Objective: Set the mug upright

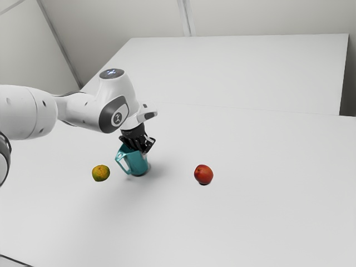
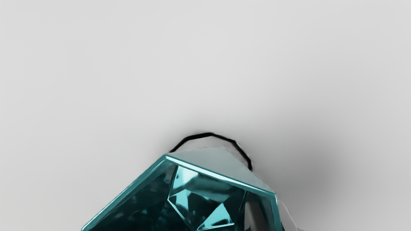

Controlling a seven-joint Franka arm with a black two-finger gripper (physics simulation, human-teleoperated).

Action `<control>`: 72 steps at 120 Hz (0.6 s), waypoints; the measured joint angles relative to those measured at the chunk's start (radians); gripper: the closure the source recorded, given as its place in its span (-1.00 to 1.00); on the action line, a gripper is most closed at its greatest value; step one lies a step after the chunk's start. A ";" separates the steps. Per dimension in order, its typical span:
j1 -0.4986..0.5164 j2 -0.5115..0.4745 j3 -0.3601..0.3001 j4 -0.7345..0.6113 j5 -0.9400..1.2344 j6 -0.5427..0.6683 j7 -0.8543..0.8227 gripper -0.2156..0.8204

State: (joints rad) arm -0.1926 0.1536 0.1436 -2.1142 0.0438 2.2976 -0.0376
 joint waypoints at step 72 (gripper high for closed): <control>-0.006 -0.044 -0.001 0.036 0.046 -0.014 0.014 -0.50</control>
State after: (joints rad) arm -0.1990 0.1101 0.1431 -2.0778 0.0899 2.2831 -0.0231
